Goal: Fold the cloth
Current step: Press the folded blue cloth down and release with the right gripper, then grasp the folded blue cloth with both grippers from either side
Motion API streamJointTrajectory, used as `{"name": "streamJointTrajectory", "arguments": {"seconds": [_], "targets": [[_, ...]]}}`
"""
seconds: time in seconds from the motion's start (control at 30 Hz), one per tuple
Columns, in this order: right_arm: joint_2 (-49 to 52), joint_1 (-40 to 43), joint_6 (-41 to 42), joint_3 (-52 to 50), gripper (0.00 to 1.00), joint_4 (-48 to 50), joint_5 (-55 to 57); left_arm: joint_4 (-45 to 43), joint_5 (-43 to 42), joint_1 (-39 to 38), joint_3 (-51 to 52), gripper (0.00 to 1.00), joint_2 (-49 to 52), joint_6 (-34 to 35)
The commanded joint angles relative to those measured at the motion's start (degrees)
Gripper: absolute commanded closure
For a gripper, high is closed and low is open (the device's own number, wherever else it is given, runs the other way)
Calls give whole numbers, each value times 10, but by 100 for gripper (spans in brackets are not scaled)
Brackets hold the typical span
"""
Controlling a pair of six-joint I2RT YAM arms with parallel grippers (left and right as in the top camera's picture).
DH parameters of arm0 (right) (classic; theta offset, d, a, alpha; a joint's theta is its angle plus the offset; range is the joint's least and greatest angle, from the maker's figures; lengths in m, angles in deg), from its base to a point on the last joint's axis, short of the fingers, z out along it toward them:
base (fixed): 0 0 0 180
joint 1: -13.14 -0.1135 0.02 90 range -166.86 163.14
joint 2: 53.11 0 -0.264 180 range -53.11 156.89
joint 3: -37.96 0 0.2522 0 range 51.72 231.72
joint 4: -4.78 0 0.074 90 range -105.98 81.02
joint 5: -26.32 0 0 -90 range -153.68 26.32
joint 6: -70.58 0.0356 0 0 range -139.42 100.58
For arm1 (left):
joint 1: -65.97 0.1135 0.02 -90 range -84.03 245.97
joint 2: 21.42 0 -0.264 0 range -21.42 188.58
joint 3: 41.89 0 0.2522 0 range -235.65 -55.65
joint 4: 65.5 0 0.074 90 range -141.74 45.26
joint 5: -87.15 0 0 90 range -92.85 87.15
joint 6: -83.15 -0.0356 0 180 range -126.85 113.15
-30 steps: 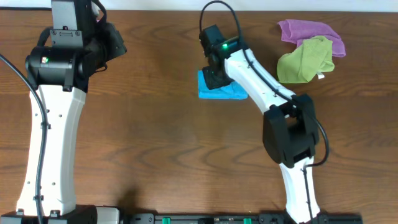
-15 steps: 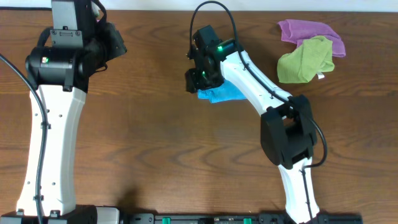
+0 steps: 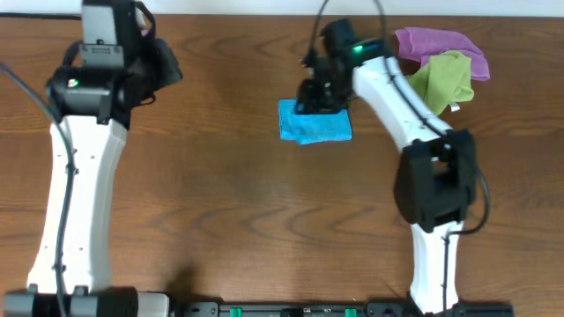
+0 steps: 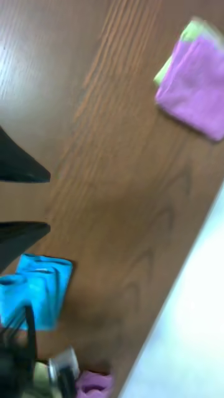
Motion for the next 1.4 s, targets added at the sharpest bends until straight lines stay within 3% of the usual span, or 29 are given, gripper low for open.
{"name": "streamJointTrajectory", "arguments": {"seconds": [0.0,0.17,0.27,0.43,0.7,1.37], "targets": [[-39,26,-7,10,98,-15,83,-30,-74,1,52,67,53,-7],[-29,41,-2,1,99,-31,176,-129,-197,-2,105,21,139,-7],[-25,47,19,1,99,-30,217,-159,-238,-11,106,12,190,-7],[-10,72,29,1,99,-27,221,-229,-319,-44,106,9,271,-6],[38,92,40,0,99,-29,187,-290,-333,-91,106,9,335,9],[106,50,65,0,99,-11,129,-295,-382,-133,120,8,375,15]]}}
